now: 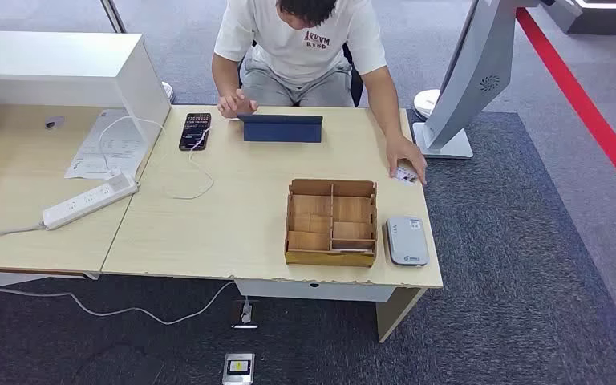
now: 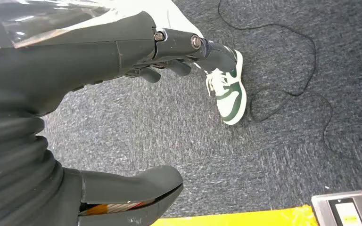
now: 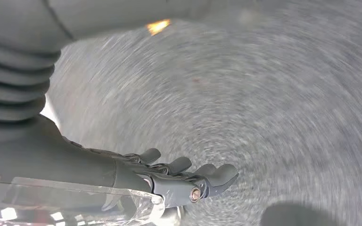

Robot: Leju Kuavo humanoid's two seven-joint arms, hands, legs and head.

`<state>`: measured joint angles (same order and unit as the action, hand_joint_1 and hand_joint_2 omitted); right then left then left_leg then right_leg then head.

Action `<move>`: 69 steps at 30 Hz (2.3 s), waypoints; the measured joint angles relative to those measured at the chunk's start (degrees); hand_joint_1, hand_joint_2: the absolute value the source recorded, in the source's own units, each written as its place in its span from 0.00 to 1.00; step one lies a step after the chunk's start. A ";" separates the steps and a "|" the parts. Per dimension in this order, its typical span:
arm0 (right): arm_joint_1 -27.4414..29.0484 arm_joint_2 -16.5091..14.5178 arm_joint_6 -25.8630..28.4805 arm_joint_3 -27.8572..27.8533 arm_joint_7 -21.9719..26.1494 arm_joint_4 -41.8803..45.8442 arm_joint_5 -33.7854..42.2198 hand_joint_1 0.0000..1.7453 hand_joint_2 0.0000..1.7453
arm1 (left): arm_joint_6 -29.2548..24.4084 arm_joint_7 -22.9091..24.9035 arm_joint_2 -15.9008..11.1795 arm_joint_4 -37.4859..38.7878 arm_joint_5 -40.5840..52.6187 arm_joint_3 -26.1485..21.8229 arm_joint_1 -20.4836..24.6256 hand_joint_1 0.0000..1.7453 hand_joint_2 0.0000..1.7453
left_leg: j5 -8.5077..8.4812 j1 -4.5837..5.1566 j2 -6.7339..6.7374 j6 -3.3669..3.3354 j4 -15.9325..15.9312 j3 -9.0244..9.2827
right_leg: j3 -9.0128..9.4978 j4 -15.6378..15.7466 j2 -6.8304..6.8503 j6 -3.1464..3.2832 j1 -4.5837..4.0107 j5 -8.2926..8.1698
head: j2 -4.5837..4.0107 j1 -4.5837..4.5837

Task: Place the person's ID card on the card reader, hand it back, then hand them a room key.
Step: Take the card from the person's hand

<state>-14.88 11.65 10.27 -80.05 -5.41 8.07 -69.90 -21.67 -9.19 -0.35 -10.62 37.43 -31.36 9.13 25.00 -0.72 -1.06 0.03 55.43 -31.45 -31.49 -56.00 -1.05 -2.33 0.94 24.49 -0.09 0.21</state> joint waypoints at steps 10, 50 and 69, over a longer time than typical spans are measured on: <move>-5.06 0.81 7.22 -3.49 15.00 0.61 28.68 0.00 1.00 | -0.68 -1.47 0.15 0.00 -1.70 -0.17 0.03 0.00 1.00 | -0.01 0.02 0.03 0.00 0.00 -0.05 | 0.01 -0.05 -0.11 0.01 0.02 -0.07 | 0.00 0.01; -20.44 3.43 14.70 76.82 19.61 58.17 73.15 0.00 1.00 | -1.51 -7.46 1.68 0.00 1.18 -1.09 0.63 0.00 1.00 | -0.29 0.25 0.13 -0.12 -0.03 -0.17 | -0.27 -0.17 -0.24 -0.11 0.29 -0.31 | 0.00 0.01; -37.34 4.60 8.63 92.35 19.91 39.04 29.74 0.00 1.00 | -0.77 -5.81 1.79 -0.02 5.00 3.24 3.05 0.00 1.00 | -0.36 0.19 -0.09 -0.06 -0.02 -0.34 | -0.36 -0.20 -0.05 -0.10 0.22 -0.33 | 0.00 0.00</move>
<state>-52.23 16.25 18.91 12.29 14.51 47.10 -40.16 -22.44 -15.00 1.44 -10.64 42.43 -28.12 12.18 24.64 -0.54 -1.15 -0.03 55.41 -31.79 -31.84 -56.20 -1.09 -2.43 1.16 24.16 -0.09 0.21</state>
